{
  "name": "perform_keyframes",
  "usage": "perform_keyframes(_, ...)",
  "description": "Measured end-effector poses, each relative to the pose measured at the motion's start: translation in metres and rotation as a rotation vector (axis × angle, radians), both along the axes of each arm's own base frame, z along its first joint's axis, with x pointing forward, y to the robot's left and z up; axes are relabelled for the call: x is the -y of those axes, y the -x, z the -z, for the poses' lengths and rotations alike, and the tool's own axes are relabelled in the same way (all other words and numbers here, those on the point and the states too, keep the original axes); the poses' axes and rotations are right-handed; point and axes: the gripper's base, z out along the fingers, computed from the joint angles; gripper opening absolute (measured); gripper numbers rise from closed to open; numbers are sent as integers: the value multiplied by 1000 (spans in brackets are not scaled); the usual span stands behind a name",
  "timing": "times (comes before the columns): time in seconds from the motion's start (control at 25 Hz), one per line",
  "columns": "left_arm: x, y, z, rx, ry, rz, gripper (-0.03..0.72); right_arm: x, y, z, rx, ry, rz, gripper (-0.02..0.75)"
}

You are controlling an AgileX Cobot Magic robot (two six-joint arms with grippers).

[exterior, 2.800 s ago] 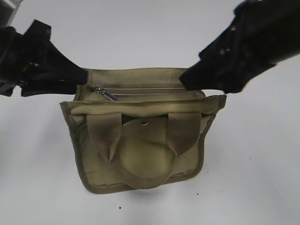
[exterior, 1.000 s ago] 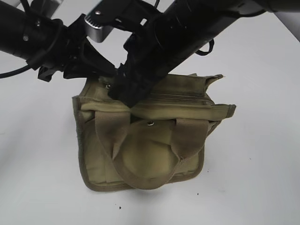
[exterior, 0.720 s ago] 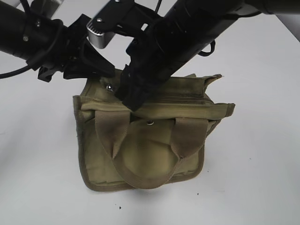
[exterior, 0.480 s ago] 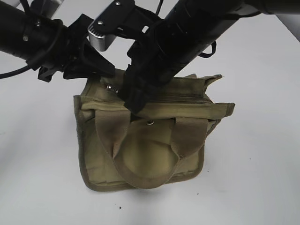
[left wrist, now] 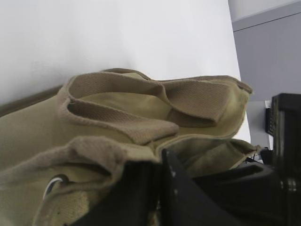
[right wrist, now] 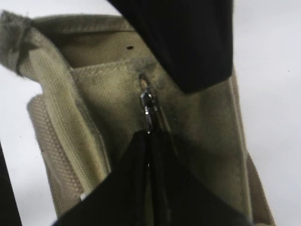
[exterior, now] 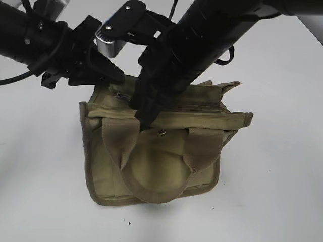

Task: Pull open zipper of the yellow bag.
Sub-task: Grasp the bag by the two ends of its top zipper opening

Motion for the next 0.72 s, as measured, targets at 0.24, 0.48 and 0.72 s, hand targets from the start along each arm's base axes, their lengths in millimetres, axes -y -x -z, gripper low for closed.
perform_keyframes(0.24, 1, 1, 0, -9, 7, 7, 26, 9, 3, -7, -5, 54, 38, 2)
perform_keyframes(0.48, 3, 2, -1, -17, 20, 13, 25, 24, 12, -23, -4, 127, 103, 2)
perform_keyframes(0.72, 3, 3, -2, -19, 18, 19, 25, 50, 10, -21, -110, 248, 231, 2)
